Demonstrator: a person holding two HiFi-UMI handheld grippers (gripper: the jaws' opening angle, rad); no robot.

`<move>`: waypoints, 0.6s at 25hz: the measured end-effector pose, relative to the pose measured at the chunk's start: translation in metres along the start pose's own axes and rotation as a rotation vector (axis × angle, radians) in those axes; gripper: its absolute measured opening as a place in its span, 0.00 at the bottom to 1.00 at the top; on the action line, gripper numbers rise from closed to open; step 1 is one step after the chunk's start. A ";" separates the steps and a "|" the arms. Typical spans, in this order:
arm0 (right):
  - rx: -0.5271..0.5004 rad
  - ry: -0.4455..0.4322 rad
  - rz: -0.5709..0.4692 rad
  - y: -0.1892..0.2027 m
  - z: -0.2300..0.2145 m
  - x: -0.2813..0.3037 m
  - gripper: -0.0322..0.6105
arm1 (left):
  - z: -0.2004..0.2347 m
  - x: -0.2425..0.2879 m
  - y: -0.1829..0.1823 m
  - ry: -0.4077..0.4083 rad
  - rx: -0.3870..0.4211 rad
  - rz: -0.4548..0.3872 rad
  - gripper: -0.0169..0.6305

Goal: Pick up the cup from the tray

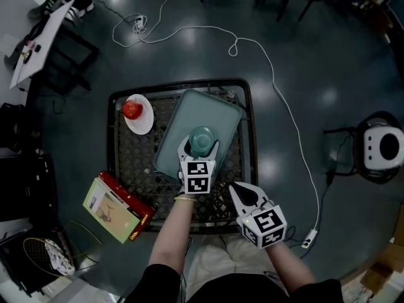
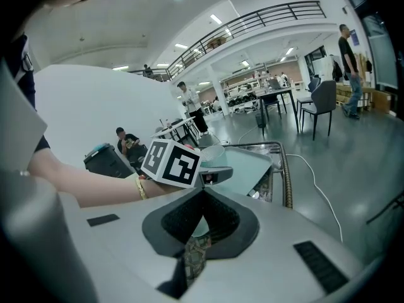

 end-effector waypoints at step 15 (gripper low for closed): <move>-0.063 -0.025 -0.053 -0.009 0.046 -0.020 0.06 | 0.003 -0.077 -0.022 -0.011 -0.016 -0.047 0.58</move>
Point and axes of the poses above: the fingertips, and each gripper's own axes: x forward along the fingers, z to its left, y out of its underside, the point moved 3 cm from there along -x, backward along the fingers, and after that the axes turned 13 degrees about -y, right-handed, at the moved point
